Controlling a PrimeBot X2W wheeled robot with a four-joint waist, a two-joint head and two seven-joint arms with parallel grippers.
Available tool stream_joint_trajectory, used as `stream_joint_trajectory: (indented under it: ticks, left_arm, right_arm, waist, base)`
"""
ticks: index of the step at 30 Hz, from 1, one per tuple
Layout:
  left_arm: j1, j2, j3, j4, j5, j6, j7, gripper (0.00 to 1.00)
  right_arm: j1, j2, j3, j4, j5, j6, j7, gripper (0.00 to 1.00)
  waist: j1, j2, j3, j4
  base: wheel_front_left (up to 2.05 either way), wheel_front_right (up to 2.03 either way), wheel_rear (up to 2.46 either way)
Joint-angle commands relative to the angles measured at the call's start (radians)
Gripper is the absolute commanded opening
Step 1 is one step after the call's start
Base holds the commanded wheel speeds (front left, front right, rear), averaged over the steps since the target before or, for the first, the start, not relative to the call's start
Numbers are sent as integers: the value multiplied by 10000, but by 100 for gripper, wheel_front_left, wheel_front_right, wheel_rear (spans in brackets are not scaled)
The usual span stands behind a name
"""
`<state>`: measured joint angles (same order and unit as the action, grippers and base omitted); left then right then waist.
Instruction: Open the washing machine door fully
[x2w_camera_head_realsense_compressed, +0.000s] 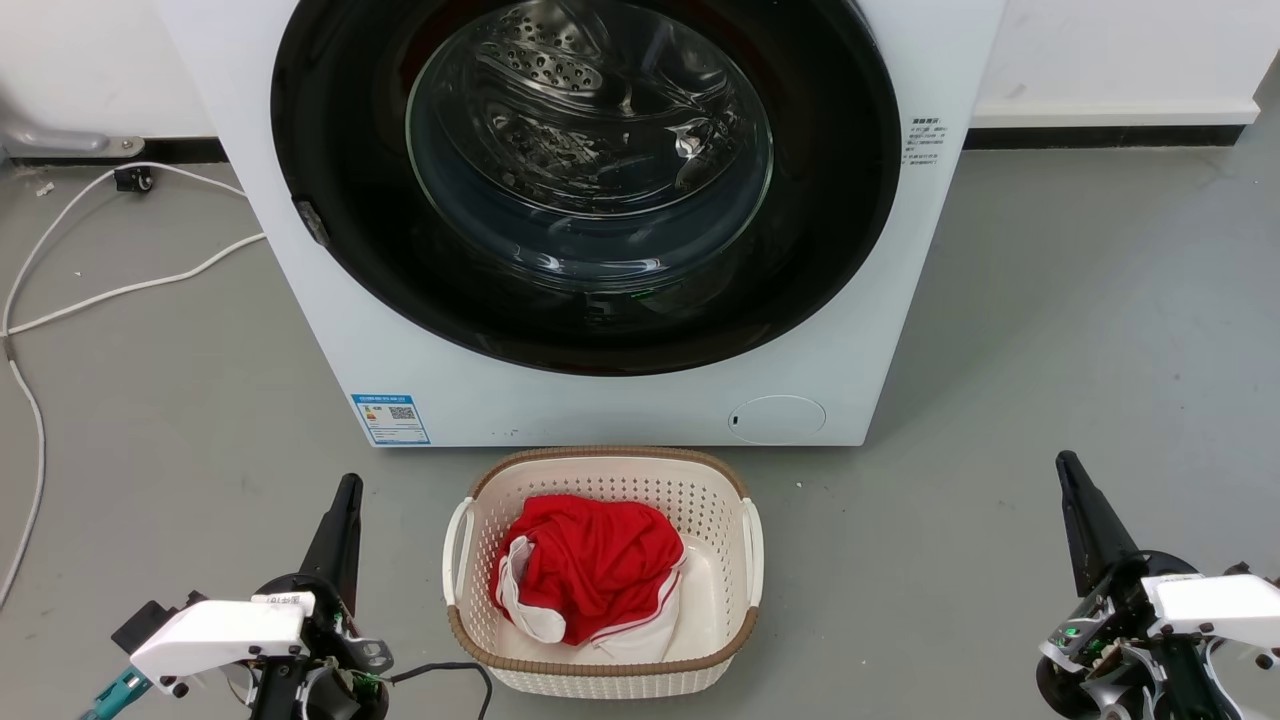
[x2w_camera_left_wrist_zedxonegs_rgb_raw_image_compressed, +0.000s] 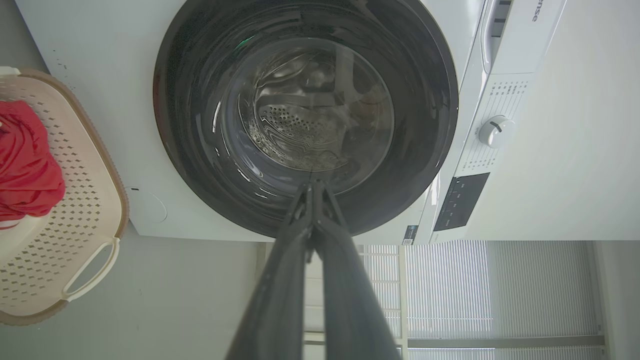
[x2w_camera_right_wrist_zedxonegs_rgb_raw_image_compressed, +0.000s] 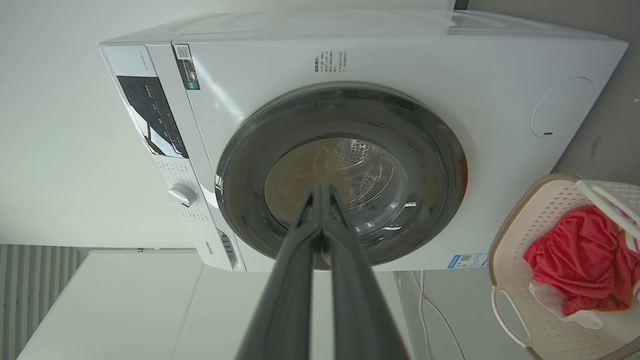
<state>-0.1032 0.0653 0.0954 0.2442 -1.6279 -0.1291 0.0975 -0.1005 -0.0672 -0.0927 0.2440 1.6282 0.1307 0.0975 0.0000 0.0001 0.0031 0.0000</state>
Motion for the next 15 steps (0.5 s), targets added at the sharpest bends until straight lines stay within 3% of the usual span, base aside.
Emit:
stream_joint_trajectory:
  ticks: [1, 12, 13, 15]
  left_arm:
    - [-80, -5, 9, 9, 48, -28, 30, 0]
    - [-83, -20, 37, 10, 55, -29, 57, 0]
    - [13, -33, 26, 31, 43, 2, 23, 100]
    - [139, -79, 23, 186, 45, 4, 20, 100]
  right_arm:
    - [-139, 21, -28, 21, -34, 0, 12, 0]
    - [-135, 40, -54, 23, -66, 0, 43, 0]
    - [8, 29, -35, 24, -15, 2, 10, 100]
    - [133, 58, -17, 186, -11, 0, 5, 100]
  waist:
    - [0, -1, 0, 0]
    - [0, -1, 0, 0]
    - [0, -1, 0, 0]
    - [0, -1, 0, 0]
  base:
    - [0, 0, 0]
    - [0, 0, 0]
    - [0, 0, 0]
    - [0, 0, 0]
